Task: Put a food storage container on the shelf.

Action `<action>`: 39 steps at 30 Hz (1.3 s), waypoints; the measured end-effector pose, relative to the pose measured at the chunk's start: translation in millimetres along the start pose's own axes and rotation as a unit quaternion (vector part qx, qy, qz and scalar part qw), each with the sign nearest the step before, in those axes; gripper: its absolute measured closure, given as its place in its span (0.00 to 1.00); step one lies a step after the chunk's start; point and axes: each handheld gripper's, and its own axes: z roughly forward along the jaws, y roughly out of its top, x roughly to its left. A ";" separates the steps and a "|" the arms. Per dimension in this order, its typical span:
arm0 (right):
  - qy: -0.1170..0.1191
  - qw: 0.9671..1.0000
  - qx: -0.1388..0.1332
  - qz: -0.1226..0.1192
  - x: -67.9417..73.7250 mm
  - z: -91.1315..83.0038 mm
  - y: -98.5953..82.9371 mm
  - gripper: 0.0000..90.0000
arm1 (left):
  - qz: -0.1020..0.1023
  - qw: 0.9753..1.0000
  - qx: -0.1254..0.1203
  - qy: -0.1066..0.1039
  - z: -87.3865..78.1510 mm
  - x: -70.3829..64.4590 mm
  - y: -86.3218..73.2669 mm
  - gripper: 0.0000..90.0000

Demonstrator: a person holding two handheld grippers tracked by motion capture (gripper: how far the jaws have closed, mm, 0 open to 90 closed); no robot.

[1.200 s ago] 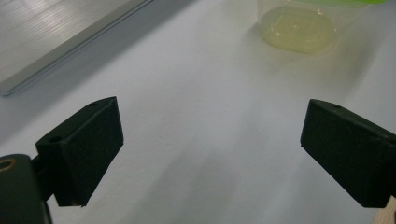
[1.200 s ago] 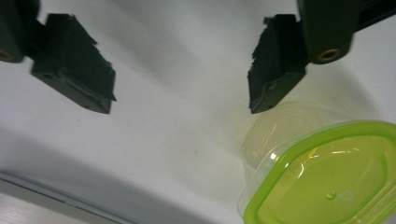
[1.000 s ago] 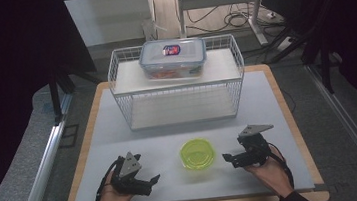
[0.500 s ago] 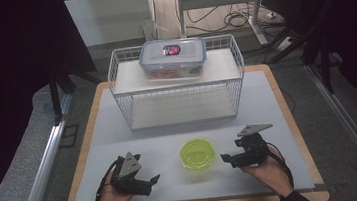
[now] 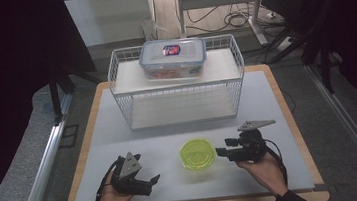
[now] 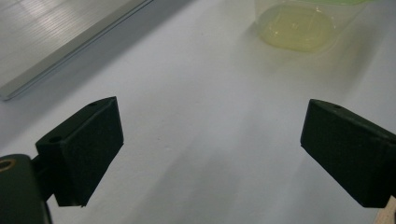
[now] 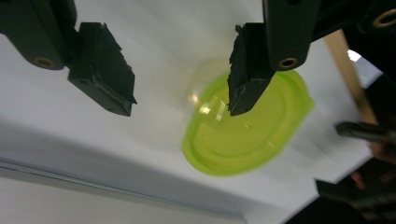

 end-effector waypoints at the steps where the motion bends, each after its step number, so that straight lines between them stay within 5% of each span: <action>1: 0.012 1.000 -0.006 0.013 -0.7 1.8 1.0 0.48 | 0.000 1.000 0.000 0.000 0.0 -0.1 0.1 0.06; 13: 0.042 0.995 0.014 0.094 -6.1 32.0 6.4 0.58 | 0.005 1.000 0.004 -0.002 1.3 -1.5 0.4 0.06; 20: 0.083 0.984 0.030 0.156 -16.9 45.6 7.1 0.72 | 0.005 1.000 0.003 -0.003 1.4 -1.5 0.2 0.06; 26: 0.077 0.983 0.026 0.163 -19.8 44.2 8.1 0.84 | 0.006 1.000 0.003 -0.003 1.7 -2.0 0.3 0.06; 32: 0.076 0.985 0.031 0.152 -20.5 44.4 8.1 0.84 | 0.006 1.000 0.003 -0.004 2.3 -2.5 0.4 0.06; 39: 0.094 0.981 0.040 0.164 -21.0 45.4 9.9 0.90 | 0.009 1.000 0.004 -0.004 1.9 -2.6 0.6 0.06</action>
